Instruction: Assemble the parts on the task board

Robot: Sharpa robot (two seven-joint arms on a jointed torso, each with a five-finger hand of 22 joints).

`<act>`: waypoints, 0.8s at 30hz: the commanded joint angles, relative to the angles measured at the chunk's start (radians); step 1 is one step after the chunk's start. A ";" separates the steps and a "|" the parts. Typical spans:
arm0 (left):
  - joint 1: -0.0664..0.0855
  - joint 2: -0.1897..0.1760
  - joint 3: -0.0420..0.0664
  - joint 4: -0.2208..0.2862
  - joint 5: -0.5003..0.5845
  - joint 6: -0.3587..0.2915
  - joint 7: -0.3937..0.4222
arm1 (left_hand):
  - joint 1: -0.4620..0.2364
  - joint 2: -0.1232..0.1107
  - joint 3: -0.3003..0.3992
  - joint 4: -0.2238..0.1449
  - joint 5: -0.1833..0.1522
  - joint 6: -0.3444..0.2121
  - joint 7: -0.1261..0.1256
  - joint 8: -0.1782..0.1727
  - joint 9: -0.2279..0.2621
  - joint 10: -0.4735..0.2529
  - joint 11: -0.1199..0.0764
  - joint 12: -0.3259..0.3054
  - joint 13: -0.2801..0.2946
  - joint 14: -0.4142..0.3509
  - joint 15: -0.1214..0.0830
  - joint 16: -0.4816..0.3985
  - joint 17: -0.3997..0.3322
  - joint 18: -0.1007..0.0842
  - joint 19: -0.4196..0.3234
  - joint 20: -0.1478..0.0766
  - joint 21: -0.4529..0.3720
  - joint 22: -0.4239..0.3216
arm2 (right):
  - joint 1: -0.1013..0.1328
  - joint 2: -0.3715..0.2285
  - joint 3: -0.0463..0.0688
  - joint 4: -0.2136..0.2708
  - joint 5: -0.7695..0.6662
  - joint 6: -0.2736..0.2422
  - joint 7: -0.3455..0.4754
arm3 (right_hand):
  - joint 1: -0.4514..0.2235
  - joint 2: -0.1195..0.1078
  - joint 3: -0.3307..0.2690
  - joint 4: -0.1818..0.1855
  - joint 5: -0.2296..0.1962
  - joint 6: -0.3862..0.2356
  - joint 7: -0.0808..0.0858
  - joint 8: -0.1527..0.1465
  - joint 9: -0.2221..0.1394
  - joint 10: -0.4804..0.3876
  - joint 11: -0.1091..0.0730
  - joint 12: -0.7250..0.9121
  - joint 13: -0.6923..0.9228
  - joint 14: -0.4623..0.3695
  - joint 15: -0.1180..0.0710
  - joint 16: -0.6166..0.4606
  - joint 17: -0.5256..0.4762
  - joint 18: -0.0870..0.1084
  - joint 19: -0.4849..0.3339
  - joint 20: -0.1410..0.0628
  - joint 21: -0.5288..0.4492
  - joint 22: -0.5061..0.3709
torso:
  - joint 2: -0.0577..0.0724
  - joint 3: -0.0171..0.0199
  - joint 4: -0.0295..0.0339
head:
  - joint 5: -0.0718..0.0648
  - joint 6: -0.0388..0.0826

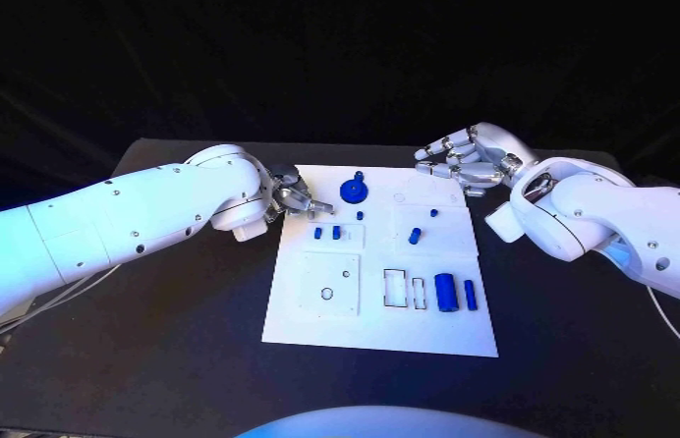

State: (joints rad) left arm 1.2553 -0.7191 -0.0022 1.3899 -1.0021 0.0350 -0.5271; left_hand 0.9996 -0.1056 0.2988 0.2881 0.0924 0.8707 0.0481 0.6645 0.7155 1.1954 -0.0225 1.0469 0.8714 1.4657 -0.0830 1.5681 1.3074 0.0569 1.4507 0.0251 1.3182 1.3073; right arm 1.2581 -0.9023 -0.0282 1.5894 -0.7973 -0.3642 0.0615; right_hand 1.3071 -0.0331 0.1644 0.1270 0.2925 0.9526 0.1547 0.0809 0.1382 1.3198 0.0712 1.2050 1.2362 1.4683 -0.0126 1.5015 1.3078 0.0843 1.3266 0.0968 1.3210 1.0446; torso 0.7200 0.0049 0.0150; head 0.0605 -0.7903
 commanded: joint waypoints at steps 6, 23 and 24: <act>0.001 0.009 0.000 -0.005 0.018 -0.069 0.189 | 0.177 -0.010 -0.009 -0.031 0.004 -0.106 0.073 -0.071 -0.062 -0.229 0.070 -0.193 -0.200 -0.061 0.064 -0.289 -0.037 0.092 -0.253 0.057 -0.450 -0.257 | -0.002 0.001 0.000 0.001 -0.007 0.000 0.014 | -0.001 0.008 -0.002 0.003 0.005 -0.004 0.004 0.000 0.002 -0.005 -0.002 -0.003 0.000 0.077 0.005 -0.004 0.158 0.019 -0.005 -0.001 -0.004 0.000 | 0.001 -0.0005 0.0006 | -0.003 0.005; -0.003 0.086 -0.026 -0.065 -0.266 -0.156 0.556 | 0.513 -0.026 -0.009 -0.132 -0.018 0.002 0.110 -0.363 -0.408 -0.245 0.127 -0.624 -0.643 -0.364 0.121 -0.912 -0.649 0.127 -0.403 0.116 -0.889 -0.580 | -0.005 0.006 0.000 -0.003 -0.011 -0.023 0.025 | 0.004 0.011 0.000 0.001 0.023 -0.006 0.004 -0.001 0.002 -0.007 -0.002 -0.006 -0.002 0.077 0.005 -0.005 0.157 0.019 -0.005 -0.001 -0.006 -0.001 | 0.001 -0.0006 -0.0004 | -0.020 0.022; -0.003 0.092 -0.028 -0.069 -0.283 -0.159 0.550 | 0.514 -0.023 -0.015 -0.135 -0.017 0.012 0.109 -0.373 -0.419 -0.234 0.126 -0.633 -0.657 -0.349 0.119 -0.902 -0.649 0.126 -0.388 0.112 -0.883 -0.577 | -0.005 0.006 0.000 -0.003 -0.011 -0.023 0.025 | 0.004 0.011 0.000 0.001 0.023 -0.006 0.004 -0.001 0.002 -0.007 -0.002 -0.006 -0.002 0.077 0.005 -0.005 0.157 0.019 -0.005 -0.001 -0.006 -0.001 | 0.001 -0.0008 -0.0005 | -0.021 0.022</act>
State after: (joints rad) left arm 1.2528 -0.6325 -0.0297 1.3245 -1.1827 -0.0732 -0.0435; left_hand 1.5025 -0.1291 0.2887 0.1531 0.0710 0.8781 0.1572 0.2968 0.3020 0.9555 0.1046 0.4180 0.2217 1.1100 0.0372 0.6599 0.6597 0.1711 1.0558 0.1388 0.4304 0.7283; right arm 1.2540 -0.8978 -0.0282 1.5860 -0.7996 -0.3807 0.0729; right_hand 1.3110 -0.0291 0.1644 0.1270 0.3101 0.9526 0.1547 0.0808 0.1390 1.3198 0.0711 1.2050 1.2352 1.4683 -0.0126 1.5015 1.3076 0.0842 1.3266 0.0968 1.3210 1.0434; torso 0.7211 0.0041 0.0142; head 0.0417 -0.7693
